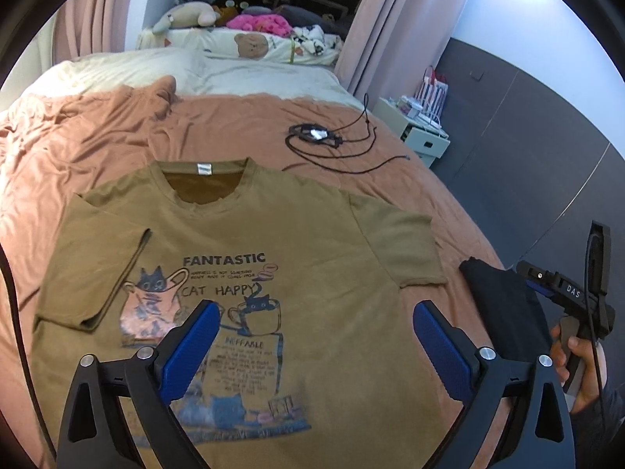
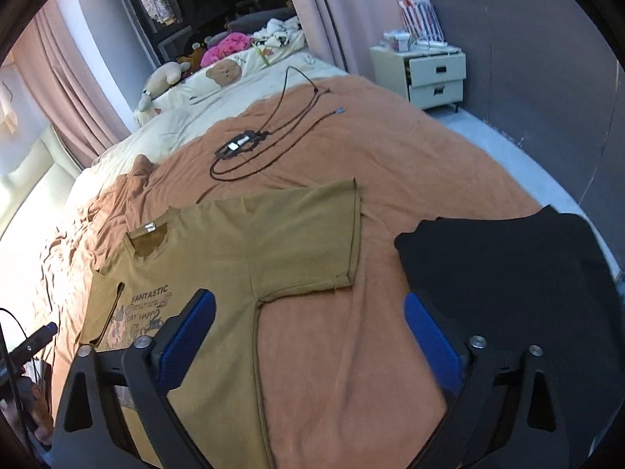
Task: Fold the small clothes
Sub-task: 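Grasp the T-shirt's other side edge and sleeve with the right gripper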
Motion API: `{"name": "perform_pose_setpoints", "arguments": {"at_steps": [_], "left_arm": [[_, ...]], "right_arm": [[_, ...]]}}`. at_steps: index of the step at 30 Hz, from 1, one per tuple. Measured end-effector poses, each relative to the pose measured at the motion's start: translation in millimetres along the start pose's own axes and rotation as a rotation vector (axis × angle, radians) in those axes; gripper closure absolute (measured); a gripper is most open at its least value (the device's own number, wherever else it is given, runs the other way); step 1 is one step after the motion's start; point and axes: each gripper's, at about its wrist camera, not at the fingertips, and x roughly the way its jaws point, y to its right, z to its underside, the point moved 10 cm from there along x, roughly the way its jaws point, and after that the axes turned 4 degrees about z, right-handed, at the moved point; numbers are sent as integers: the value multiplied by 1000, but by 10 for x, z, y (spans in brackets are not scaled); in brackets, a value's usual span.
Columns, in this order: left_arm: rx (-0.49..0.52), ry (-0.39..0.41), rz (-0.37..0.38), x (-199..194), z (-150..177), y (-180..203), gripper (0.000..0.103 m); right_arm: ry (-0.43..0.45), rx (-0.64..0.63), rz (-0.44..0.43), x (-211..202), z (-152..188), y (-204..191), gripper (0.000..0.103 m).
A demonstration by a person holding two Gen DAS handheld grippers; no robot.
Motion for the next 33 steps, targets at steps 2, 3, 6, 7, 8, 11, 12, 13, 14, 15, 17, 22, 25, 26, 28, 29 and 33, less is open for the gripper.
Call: {"name": "perform_pose_setpoints", "arguments": {"at_steps": [2, 3, 6, 7, 8, 11, 12, 13, 14, 15, 17, 22, 25, 26, 28, 29, 33], "left_arm": [[4, -25, 29, 154, -13, -11, 7], [13, -40, 45, 248, -16, -6, 9], [35, -73, 45, 440, -24, -5, 16], [39, -88, 46, 506, -20, -9, 19], [42, -101, 48, 567, -20, -13, 23], [49, -114, 54, 719, -42, -56, 24], [48, -121, 52, 785, -44, -86, 25], [46, -126, 52, 828, -44, -107, 26], [42, -136, 55, 900, -41, -138, 30], [41, -144, 57, 953, -40, -157, 33], [38, -160, 57, 1076, -34, -211, 36], [30, -181, 58, 1306, -13, -314, 39], [21, -194, 58, 1423, 12, -365, 45], [17, -200, 57, 1464, 28, -384, 46], [17, -209, 53, 1538, 37, -405, 47], [18, -214, 51, 1571, 45, -412, 49], [18, -228, 60, 1691, 46, -391, 56]], "right_arm": [[-26, 23, -9, 197, -42, 35, 20], [-40, 35, -14, 260, -46, 66, 25], [-70, 67, -20, 441, -65, 170, 35], [-80, 73, -22, 507, -79, 200, 39], [-91, 86, -27, 607, -107, 232, 42], [-119, 108, -38, 818, -142, 297, 47], [-128, 113, -37, 899, -137, 300, 47], [-134, 117, -36, 971, -140, 307, 50], [-144, 121, -36, 1055, -154, 323, 51], [-152, 127, -34, 1119, -164, 334, 54], [-160, 134, -32, 1244, -208, 381, 57], [-169, 137, -2, 1453, -281, 506, 57], [-185, 132, 2, 1579, -282, 509, 58], [-188, 134, 0, 1618, -276, 490, 59], [-196, 138, -5, 1694, -276, 463, 62], [-195, 132, -7, 1717, -284, 450, 62], [-201, 94, -6, 1810, -309, 397, 70]]}}
